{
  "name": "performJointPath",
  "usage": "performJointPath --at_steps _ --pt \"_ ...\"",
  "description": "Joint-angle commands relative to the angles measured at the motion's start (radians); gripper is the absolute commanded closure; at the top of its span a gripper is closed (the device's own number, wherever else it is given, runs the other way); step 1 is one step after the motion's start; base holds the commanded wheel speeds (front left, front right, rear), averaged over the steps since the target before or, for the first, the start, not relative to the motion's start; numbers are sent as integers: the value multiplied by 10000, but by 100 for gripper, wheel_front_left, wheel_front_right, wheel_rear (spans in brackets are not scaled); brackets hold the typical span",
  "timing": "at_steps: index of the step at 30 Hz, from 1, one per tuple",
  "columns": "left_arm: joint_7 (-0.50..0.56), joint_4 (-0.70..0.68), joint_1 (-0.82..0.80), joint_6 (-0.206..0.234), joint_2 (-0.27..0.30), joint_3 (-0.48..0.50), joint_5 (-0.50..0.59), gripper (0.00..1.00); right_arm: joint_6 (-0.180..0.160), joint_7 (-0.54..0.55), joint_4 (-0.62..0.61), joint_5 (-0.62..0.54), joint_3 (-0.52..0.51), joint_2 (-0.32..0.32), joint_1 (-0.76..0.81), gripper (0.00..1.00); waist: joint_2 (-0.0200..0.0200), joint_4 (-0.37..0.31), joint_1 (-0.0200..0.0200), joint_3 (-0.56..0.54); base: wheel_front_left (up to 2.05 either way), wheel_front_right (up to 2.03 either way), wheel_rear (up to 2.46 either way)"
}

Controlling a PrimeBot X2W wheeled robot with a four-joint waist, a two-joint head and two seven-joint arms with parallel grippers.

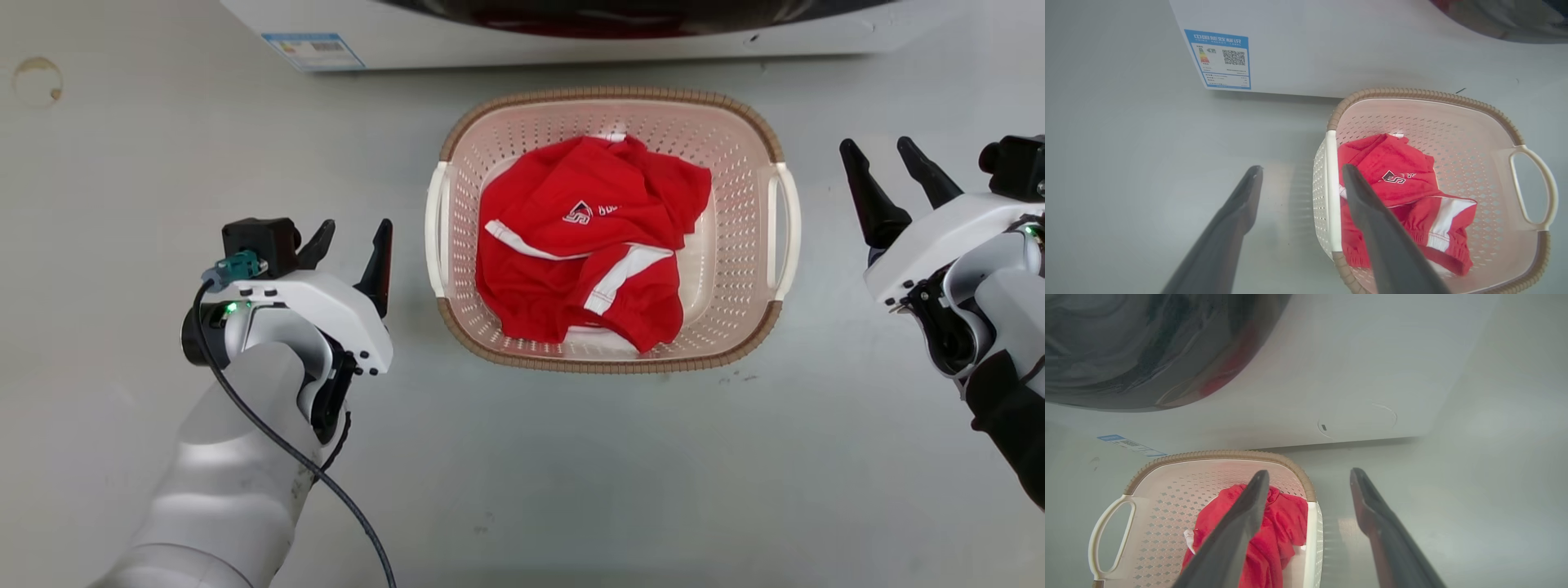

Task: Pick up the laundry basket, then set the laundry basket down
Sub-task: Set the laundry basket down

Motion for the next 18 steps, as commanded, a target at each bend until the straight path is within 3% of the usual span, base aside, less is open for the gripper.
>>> performJointPath --at_steps 1,18 --pt "-105 -302 446 -37 373 381 271 0 -34 -34 -189 -190 -97 -95 582 0 0 25 0 -406 0 0 0" --pt "-105 -1940 2685 112 509 2092 1903 0 -34 -34 -879 -1392 -996 -71 2085 0 0 84 0 -2966 0 0 0"
